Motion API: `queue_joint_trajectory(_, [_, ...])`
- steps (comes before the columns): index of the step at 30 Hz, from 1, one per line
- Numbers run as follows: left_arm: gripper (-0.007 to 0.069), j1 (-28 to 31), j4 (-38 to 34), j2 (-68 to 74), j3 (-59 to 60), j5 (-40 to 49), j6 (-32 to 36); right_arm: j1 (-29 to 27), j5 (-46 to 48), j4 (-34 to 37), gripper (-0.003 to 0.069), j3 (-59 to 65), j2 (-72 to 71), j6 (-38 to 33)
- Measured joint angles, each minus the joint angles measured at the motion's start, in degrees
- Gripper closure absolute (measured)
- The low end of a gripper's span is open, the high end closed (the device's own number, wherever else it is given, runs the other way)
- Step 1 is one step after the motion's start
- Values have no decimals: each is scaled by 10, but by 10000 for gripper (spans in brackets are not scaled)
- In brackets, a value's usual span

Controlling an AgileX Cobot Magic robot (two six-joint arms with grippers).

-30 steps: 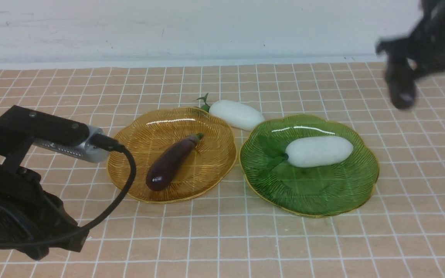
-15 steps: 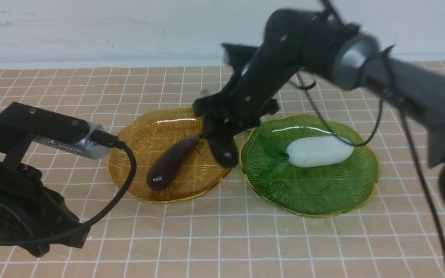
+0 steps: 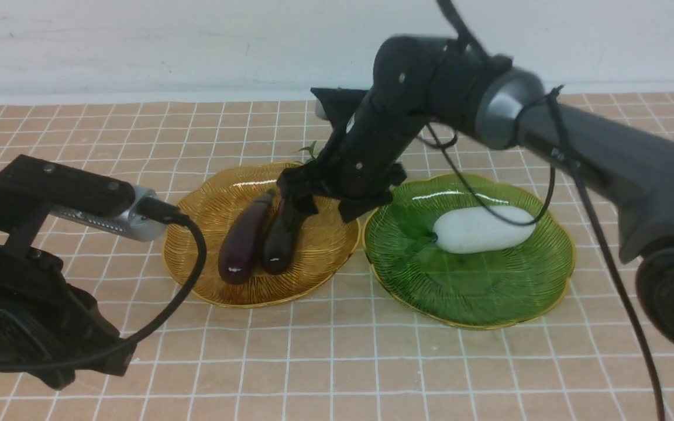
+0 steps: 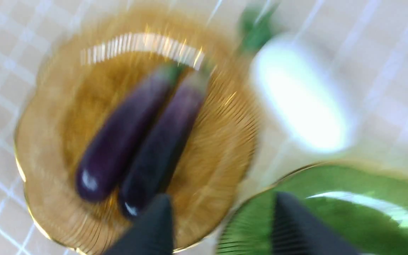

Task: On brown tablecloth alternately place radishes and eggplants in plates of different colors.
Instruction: 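Pick up the eggplant and place it on the yellow plate with the right gripper, then pick up the white radish and place it on the plate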

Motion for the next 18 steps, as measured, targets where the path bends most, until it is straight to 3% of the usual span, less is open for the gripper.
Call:
queue_joint_trajectory(3, [627, 0, -12, 0, -2, -42, 23, -20, 2, -27, 538, 20, -101, 0])
queue_joint_trajectory(5, [627, 0, -22, 1, -18, -71, 37, -30, 3, -43, 635, 65, -178, 0])
queue_joint_trajectory(11, [627, 0, -46, 60, -154, -99, 48, -36, 9, -82, 671, 201, -339, 0])
queue_joint_trajectory(18, [624, 0, -113, 248, -420, 2, 100, -36, 16, -87, 674, 340, -490, 0])
